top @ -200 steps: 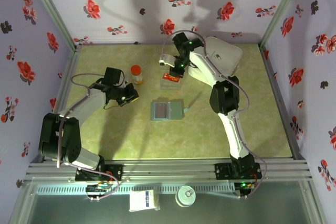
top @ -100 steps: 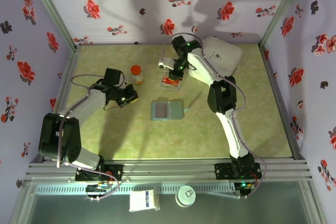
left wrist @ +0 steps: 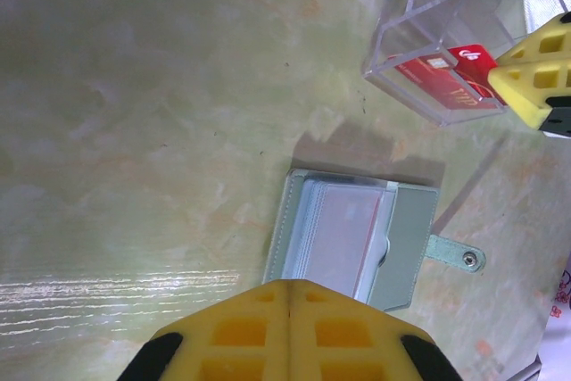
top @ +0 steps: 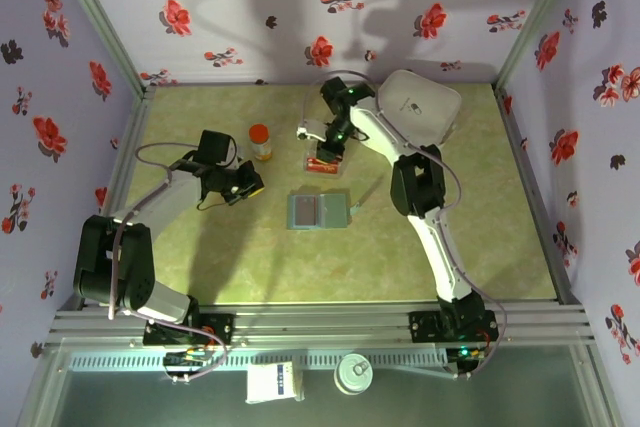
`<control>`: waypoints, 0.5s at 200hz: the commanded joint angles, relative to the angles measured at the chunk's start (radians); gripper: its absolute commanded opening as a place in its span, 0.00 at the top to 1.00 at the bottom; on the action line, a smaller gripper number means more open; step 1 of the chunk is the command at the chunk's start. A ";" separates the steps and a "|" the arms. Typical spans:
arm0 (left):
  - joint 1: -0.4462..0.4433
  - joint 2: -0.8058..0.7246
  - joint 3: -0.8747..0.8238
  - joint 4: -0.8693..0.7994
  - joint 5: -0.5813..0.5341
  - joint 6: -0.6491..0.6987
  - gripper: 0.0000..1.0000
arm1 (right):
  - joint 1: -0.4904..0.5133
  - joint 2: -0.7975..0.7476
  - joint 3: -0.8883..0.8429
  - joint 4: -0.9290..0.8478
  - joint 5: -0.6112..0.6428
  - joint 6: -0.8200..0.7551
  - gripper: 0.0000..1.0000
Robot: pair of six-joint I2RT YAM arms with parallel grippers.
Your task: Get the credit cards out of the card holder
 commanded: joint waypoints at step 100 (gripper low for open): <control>0.005 0.021 -0.011 0.043 0.032 -0.030 1.00 | 0.015 -0.034 -0.034 0.030 0.047 0.131 0.75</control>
